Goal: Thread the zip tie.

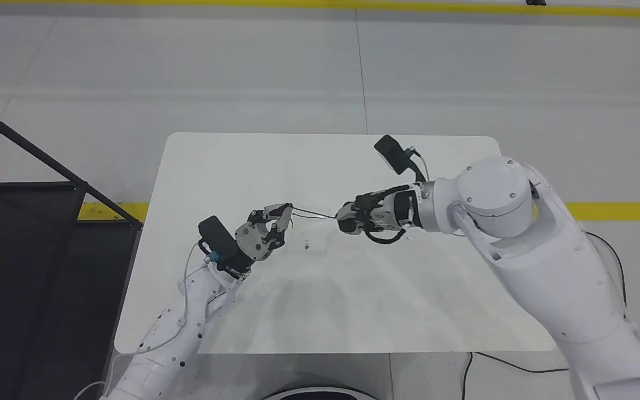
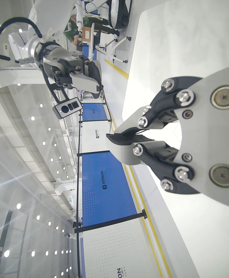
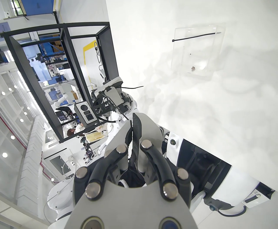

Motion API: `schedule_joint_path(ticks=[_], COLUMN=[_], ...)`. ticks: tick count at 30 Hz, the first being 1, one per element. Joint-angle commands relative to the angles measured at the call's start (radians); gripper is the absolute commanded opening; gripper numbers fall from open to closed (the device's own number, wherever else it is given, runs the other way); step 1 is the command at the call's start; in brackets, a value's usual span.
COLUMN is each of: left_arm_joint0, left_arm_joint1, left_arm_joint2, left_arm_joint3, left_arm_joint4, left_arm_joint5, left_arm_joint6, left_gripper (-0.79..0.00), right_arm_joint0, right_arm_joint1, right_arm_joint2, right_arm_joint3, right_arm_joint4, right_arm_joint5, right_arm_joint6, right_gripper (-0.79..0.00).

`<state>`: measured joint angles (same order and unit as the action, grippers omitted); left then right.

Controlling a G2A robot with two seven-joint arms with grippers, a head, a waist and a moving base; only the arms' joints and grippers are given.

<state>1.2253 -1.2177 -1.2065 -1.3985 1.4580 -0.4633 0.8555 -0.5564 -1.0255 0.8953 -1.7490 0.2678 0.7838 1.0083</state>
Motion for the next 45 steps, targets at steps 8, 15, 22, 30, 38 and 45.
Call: schedule_joint_path(ticks=[8, 15, 22, 30, 38, 45], left_arm_joint0=[0.0, 0.0, 0.0, 0.0, 0.0, 0.0], left_arm_joint1=[0.0, 0.0, 0.0, 0.0, 0.0, 0.0], left_arm_joint2=[0.0, 0.0, 0.0, 0.0, 0.0, 0.0], left_arm_joint3=[0.0, 0.0, 0.0, 0.0, 0.0, 0.0], left_arm_joint4=[0.0, 0.0, 0.0, 0.0, 0.0, 0.0], left_arm_joint5=[0.0, 0.0, 0.0, 0.0, 0.0, 0.0], left_arm_joint6=[0.0, 0.0, 0.0, 0.0, 0.0, 0.0], left_gripper=[-0.785, -0.785, -0.785, -0.785, -0.785, -0.785], right_arm_joint0=[0.007, 0.003, -0.001, -0.001, 0.004, 0.012], right_arm_joint1=[0.0, 0.003, 0.006, 0.009, 0.011, 0.01], right_arm_joint2=[-0.008, -0.006, -0.003, -0.004, -0.008, -0.014], right_arm_joint3=[0.002, -0.001, -0.005, -0.007, -0.003, 0.003], right_arm_joint4=[0.011, 0.02, 0.025, 0.026, 0.031, 0.037], right_arm_joint5=[0.0, -0.009, -0.015, -0.012, -0.01, -0.009], right_arm_joint6=[-0.006, -0.011, -0.014, -0.016, -0.018, -0.019], right_gripper=[-0.785, -0.785, -0.785, -0.785, -0.785, -0.785])
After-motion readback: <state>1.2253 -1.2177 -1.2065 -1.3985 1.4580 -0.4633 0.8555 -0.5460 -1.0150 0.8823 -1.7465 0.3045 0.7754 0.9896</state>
